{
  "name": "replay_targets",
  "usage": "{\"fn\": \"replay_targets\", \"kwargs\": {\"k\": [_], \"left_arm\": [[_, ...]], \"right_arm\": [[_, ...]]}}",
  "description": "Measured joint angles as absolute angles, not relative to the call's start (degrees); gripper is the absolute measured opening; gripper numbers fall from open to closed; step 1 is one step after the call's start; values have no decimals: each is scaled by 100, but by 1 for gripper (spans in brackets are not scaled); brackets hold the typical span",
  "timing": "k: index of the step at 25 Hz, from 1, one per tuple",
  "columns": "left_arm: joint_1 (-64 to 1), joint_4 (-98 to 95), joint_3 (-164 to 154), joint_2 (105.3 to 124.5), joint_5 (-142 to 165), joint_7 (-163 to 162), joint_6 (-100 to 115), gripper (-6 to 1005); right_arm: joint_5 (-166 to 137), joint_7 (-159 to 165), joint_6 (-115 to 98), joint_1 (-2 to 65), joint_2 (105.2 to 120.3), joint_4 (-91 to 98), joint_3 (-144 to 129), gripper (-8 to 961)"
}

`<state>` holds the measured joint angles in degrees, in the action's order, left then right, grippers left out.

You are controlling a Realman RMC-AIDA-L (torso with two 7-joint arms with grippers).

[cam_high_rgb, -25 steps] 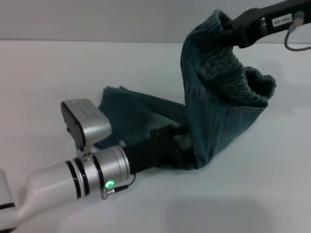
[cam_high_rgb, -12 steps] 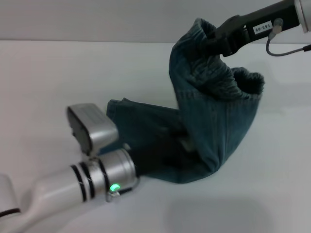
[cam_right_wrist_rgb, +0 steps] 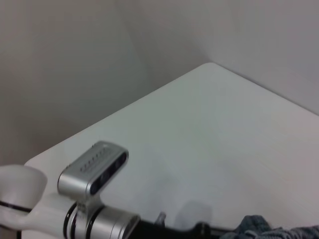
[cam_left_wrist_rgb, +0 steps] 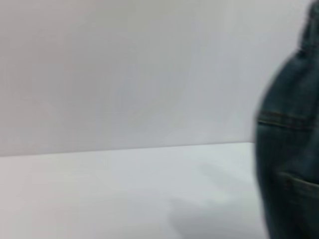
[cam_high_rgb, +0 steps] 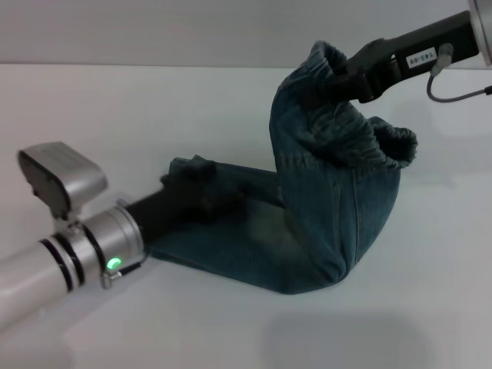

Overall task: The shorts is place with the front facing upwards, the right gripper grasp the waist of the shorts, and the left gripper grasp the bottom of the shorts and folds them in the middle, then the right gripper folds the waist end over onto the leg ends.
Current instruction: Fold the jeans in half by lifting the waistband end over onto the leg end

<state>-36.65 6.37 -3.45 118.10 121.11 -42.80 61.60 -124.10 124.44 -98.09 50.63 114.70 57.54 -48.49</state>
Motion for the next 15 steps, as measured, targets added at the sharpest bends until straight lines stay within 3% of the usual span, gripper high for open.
{"fn": "replay_targets", "kwargs": {"k": [5, 15], "left_arm": [[-3619, 29, -14, 11791, 12091, -4504, 6475, 810], [-3298, -1304, 1164, 11756, 11846, -5064, 7422, 810]], "right_arm": [[-12408, 12377, -9744, 5108, 11518, 5530, -5041, 43], [-12421, 12329, -9256, 5368, 11813, 5335, -5617, 44]]}}
